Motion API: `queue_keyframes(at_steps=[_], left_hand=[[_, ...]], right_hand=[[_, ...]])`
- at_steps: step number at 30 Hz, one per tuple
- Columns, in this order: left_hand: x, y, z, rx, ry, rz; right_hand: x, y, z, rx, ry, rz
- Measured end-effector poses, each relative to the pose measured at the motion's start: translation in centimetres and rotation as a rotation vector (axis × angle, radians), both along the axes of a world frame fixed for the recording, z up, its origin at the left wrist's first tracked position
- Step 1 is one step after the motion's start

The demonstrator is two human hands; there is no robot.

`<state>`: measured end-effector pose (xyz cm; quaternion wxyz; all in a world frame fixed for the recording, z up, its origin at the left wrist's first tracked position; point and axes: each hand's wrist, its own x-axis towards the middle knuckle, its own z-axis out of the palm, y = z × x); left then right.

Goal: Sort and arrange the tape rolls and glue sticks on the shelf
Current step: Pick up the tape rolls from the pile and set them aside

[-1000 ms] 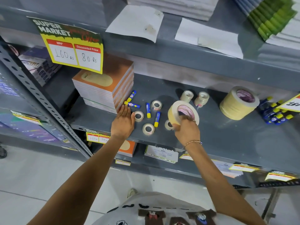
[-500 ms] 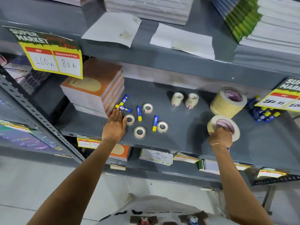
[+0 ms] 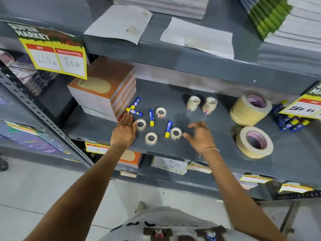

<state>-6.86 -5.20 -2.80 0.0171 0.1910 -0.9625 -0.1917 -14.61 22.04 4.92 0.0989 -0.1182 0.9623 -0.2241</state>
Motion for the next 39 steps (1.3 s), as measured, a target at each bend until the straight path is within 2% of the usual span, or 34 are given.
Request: queue_keyframes(at_steps=[2, 6, 8, 10, 13, 17, 24, 29, 33, 39], left_hand=[[0.2, -0.1, 0.1, -0.001, -0.009, -0.025], [0.8, -0.9, 0.1, -0.012, -0.029, -0.138], [1.0, -1.0, 0.2, 0.034, -0.005, -0.160], [1.0, -0.9, 0.3, 0.057, 0.016, -0.151], [0.9, -0.8, 0.3, 0.040, 0.018, -0.143], [0.9, -0.8, 0.5, 0.023, 0.025, -0.139], [0.5, -0.1, 0.0, -0.027, 0.030, -0.048], [0.5, -0.3, 0.2, 0.009, 0.079, -0.066], [0.4, -0.6, 0.1, -0.086, 0.008, -0.128], [0.3, -0.6, 0.0, -0.154, -0.068, -0.153]], right_hand=[[0.7, -3.6, -0.4, 0.078, -0.091, 0.129], [0.9, -6.1, -1.1, 0.257, -0.026, 0.142], [0.8, -6.0, -1.1, 0.246, 0.014, 0.091], [1.0, -6.3, -0.8, 0.147, 0.085, 0.101], [2.3, -8.3, -0.3, -0.019, 0.129, 0.301], [4.9, -11.0, -1.4, 0.107, 0.084, 0.490], [4.9, -11.7, -1.7, 0.220, 0.059, 0.475], [4.4, -11.7, -1.6, 0.226, 0.014, 0.474], [4.1, -11.6, -1.6, 0.255, 0.018, 0.513], [2.4, -12.9, -0.4, 0.105, 0.095, 0.459]])
